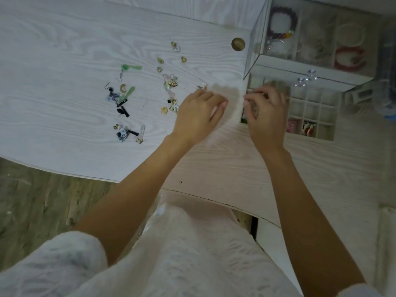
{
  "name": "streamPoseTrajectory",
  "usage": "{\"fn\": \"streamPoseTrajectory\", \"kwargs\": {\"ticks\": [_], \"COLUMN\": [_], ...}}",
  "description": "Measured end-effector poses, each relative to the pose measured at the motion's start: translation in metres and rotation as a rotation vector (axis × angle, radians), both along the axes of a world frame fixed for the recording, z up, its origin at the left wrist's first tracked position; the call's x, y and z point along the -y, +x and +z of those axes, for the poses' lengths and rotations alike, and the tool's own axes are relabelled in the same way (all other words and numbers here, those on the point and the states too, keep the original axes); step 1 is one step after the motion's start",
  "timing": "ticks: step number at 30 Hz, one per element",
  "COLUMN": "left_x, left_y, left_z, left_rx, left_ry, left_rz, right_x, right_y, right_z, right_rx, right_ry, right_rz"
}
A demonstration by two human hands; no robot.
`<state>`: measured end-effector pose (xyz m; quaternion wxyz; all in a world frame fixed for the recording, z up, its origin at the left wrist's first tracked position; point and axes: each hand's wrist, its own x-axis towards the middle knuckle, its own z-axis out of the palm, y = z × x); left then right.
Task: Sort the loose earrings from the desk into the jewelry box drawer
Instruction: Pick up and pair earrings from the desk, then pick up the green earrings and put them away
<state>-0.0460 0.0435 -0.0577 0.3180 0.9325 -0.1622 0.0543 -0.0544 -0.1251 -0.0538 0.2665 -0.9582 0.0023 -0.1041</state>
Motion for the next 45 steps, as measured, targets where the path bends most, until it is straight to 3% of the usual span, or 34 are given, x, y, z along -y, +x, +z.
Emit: {"fn": "streamPoseTrajectory", "kwargs": {"ticks": [6,9,15,25,30,33,41,45], "left_x": [-0.09,-0.118,-0.162,-0.175,-0.175,-0.177,-0.183,-0.167], "left_y": [-0.037,-0.033,-0.013,0.015,0.015,0.015,-0.004,-0.014], "left_z": [-0.003,-0.012,-0.018,-0.022,-0.023,-0.027,-0.018,-0.002], "left_rx": [-0.113,-0.245,-0.261,-0.281,-0.203,-0.165,-0.217,-0.188], "left_ry": [0.098,0.085,0.04,0.16,0.142,0.189,-0.133,-0.397], "left_rz": [0.275,0.375,0.552,0.503,0.512,0.478,0.619,0.692], "right_x": [-0.066,-0.104,-0.155,-0.189,-0.244,-0.246,-0.217,-0.212], "right_y": [-0.016,0.014,0.064,0.088,0.134,0.145,0.096,0.054], "right_z": [-0.001,-0.011,-0.024,-0.011,-0.016,-0.025,-0.025,-0.025], "right_rx": [-0.026,-0.094,-0.209,-0.069,-0.22,-0.29,-0.245,-0.249], "right_ry": [-0.015,-0.035,-0.057,-0.136,-0.195,-0.259,-0.201,-0.187], "right_rz": [0.322,0.35,0.387,0.494,0.747,0.751,0.627,0.599]}}
